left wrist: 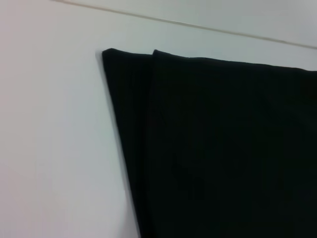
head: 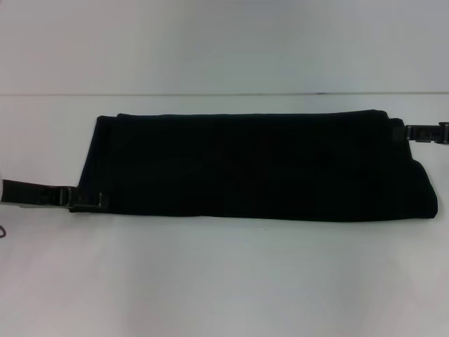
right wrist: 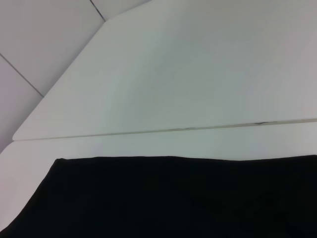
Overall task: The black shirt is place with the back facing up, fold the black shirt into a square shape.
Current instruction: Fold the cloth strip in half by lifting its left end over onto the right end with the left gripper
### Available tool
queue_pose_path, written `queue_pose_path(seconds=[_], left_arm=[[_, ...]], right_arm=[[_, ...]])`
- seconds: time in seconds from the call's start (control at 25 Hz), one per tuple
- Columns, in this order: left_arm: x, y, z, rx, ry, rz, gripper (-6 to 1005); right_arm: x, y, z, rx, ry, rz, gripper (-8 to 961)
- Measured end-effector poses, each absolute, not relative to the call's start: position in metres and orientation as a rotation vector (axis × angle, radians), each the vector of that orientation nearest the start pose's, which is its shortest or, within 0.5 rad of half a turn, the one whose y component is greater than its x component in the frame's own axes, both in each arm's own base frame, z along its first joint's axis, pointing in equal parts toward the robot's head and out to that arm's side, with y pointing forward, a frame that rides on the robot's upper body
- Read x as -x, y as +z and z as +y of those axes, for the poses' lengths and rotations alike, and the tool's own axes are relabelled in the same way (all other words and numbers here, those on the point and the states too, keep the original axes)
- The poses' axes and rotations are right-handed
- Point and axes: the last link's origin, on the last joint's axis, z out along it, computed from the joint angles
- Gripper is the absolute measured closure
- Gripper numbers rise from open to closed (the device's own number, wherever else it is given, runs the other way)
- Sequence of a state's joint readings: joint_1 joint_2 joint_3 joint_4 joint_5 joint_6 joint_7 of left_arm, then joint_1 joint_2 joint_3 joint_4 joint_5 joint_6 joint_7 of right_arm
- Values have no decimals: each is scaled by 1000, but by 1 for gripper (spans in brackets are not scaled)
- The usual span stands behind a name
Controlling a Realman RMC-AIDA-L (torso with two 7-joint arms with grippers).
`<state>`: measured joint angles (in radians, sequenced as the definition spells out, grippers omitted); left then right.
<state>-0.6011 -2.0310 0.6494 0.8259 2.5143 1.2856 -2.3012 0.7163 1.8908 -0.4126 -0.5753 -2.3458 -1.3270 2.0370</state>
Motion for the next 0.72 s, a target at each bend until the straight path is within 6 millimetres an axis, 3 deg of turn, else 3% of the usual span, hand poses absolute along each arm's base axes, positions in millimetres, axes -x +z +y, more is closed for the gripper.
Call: queue_pose_path(seconds=[0.24,0.48,0.72], left_arm=[[312,45,375,2180,-103,-1497,41],[314,46,377,2171,-95,-1484,197],[317,46,378,2159,-58,-1468,471]], right_arm=[[-297,85,406,2230,488,1374,133],[-299,85,405,2226,485,1377,133],[-306,85,401,2206,445,1421,133]])
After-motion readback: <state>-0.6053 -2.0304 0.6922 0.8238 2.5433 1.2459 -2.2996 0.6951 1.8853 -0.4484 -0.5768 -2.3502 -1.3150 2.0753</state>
